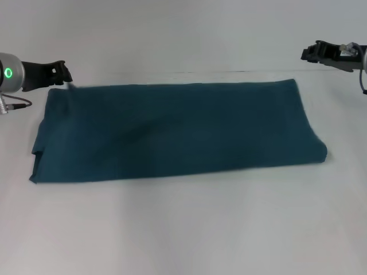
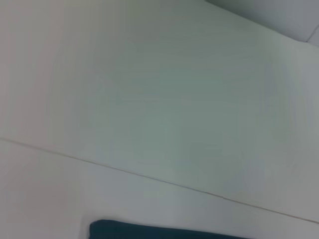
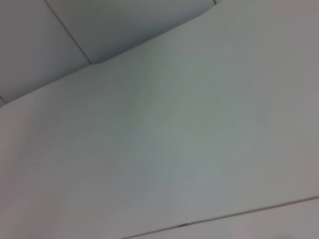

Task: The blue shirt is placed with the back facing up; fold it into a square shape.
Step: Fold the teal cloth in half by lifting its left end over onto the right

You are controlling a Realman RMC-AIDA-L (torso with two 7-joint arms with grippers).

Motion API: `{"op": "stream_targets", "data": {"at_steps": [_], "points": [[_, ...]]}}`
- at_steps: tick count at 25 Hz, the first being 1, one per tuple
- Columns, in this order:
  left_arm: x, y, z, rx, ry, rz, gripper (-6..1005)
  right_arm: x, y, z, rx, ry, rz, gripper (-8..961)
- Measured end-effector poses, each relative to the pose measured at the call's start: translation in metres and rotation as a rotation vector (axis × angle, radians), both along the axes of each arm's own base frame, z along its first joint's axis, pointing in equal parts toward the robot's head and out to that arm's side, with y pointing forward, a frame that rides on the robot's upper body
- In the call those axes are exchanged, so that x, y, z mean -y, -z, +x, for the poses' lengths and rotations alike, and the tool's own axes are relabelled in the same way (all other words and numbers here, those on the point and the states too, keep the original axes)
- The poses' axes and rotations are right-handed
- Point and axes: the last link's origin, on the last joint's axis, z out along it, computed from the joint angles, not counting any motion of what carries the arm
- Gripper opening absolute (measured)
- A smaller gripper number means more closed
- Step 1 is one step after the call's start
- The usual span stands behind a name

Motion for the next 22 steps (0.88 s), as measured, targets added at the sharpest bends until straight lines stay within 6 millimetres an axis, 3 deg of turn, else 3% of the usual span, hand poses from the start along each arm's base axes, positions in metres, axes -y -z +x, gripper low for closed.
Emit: {"op": "stream_targets", "data": {"at_steps": [1,5,8,12,19,22], "points": [[0.0,0.0,0.0,0.001,-0.001,0.003,193,0.0,-0.002,0.003,0.0,0.008,0.002,44],[-0.001,-0.003,-0.001,0.0,-0.002,0.021,196,-0.002,-0.013,0.01,-0.011,0.039,0.02,235],[-0.001,-0.008,-0.003,0.004,-0.006,0.035,389,0.001,-0.018,0.015,-0.031,0.059,0.013,365],[0.002,-0.012,-0.005,0.041,-0.017,0.035,468,0.011,-0.019,0.02,-0.059,0.059,-0.038,530],[0.021,-0.02,-0.009,0.187,0.007,0.015,607,0.038,-0.026,0.021,-0.203,0.009,-0.131,582],[0.03,-0.023,-0.012,0.237,0.015,-0.001,606,0.051,-0.03,0.026,-0.26,-0.006,-0.156,605]]}}
